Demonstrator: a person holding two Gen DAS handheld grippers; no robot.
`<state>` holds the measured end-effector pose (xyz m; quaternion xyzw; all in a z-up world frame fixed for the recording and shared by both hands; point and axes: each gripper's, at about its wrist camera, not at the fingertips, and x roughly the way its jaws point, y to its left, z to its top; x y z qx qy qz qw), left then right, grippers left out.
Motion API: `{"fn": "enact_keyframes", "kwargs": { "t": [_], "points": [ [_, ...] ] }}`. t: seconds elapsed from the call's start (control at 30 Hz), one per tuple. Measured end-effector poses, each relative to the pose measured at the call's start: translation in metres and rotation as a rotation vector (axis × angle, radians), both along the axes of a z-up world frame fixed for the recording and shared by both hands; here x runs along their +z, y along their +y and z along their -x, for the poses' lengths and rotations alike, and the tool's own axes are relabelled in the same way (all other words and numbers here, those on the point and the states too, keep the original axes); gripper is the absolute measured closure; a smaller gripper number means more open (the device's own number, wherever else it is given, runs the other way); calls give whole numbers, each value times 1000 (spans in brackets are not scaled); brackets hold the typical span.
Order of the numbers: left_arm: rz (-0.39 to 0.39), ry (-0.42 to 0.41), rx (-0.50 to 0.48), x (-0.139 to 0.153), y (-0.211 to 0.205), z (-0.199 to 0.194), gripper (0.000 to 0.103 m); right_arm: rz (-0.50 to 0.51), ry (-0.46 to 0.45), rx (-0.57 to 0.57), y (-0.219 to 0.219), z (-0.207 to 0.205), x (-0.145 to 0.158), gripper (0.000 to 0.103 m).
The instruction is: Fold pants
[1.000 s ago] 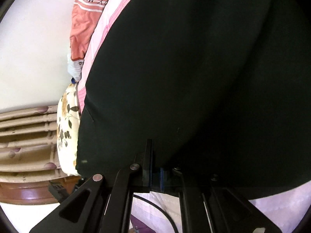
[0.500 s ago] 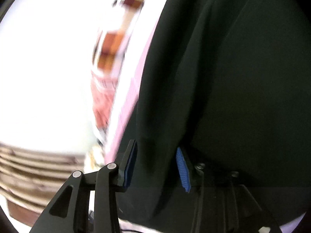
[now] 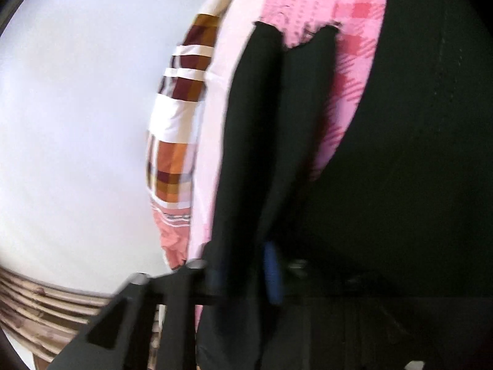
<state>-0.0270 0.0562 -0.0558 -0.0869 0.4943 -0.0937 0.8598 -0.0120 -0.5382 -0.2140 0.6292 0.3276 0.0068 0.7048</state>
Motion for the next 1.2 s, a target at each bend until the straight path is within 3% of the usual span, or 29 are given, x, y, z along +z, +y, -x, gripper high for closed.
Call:
{"fn": "enact_keyframes", "kwargs": {
  "t": [0.17, 0.37, 0.47, 0.6, 0.7, 0.87, 1.03, 1.2],
  "points": [
    [7, -6, -23, 3, -8, -1, 31, 64, -25, -19, -1, 21, 26, 97],
    [-34, -34, -65, 8, -17, 3, 28, 146, -9, -47, -4, 90, 69, 98],
    [-43, -26, -75, 4, -18, 6, 27, 156, 61, -55, -8, 127, 63, 98],
    [-46, -5, -74, -3, -17, 9, 27, 105, 155, -71, -2, 168, 31, 98],
    [-45, 10, -74, -9, -17, 12, 27, 37, 145, -103, 4, 179, 10, 98],
    [-54, 10, -92, -8, -24, 17, 27, 70, 103, -96, -2, 175, 20, 95],
    [-59, 8, -99, -8, -27, 21, 25, -53, 110, -151, -13, 179, 0, 94],
    [-60, 14, -107, -13, -29, 24, 25, 78, 153, -138, -21, 180, 17, 98]
  ]
}}
